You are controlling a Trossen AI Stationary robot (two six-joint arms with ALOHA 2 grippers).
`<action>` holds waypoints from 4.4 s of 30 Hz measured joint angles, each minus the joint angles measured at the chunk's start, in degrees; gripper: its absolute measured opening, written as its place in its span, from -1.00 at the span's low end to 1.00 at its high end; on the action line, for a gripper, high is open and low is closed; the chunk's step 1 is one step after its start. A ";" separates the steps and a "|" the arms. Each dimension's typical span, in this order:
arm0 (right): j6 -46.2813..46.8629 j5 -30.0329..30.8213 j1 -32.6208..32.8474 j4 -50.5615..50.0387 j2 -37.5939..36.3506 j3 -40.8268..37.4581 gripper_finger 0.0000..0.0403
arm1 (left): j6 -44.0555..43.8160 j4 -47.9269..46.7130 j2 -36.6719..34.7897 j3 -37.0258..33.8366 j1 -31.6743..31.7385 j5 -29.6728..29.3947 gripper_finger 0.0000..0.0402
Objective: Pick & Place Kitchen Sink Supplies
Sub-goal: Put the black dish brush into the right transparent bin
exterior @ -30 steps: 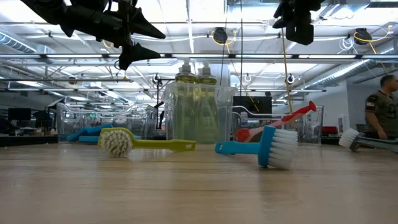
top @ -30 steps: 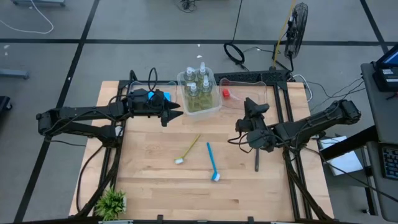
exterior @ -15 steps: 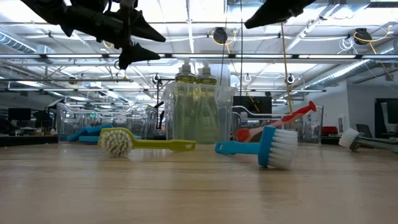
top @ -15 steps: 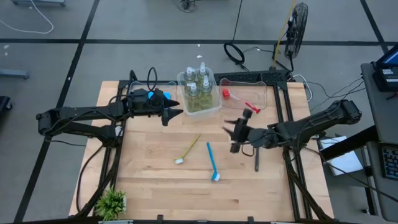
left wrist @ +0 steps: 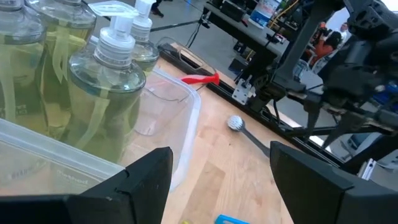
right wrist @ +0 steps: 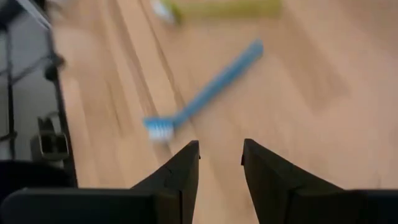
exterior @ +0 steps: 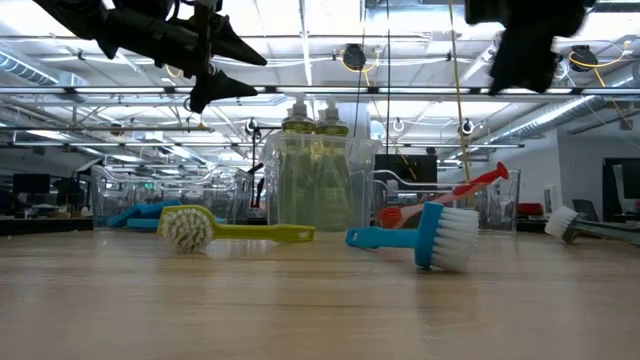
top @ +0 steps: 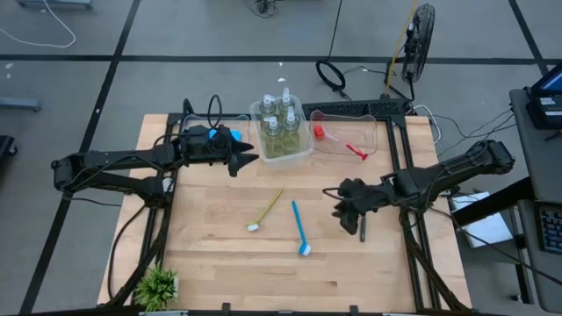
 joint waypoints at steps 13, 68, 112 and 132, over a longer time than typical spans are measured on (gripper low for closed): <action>23.27 -9.21 0.26 -28.03 -0.02 0.00 -0.45 | 0.56 -0.04 0.00 0.00 0.00 0.04 0.34; 40.27 -9.54 0.54 0.35 -0.45 -25.03 -0.95 | 0.55 -0.45 0.00 0.00 0.00 -0.02 0.34; -35.75 36.81 -2.25 54.17 -26.34 -24.92 -0.95 | -0.77 -0.44 0.00 0.00 0.00 0.00 0.34; -69.96 48.49 -14.59 53.15 -35.67 -24.06 -0.95 | -2.91 -0.44 0.00 0.00 0.00 0.07 0.34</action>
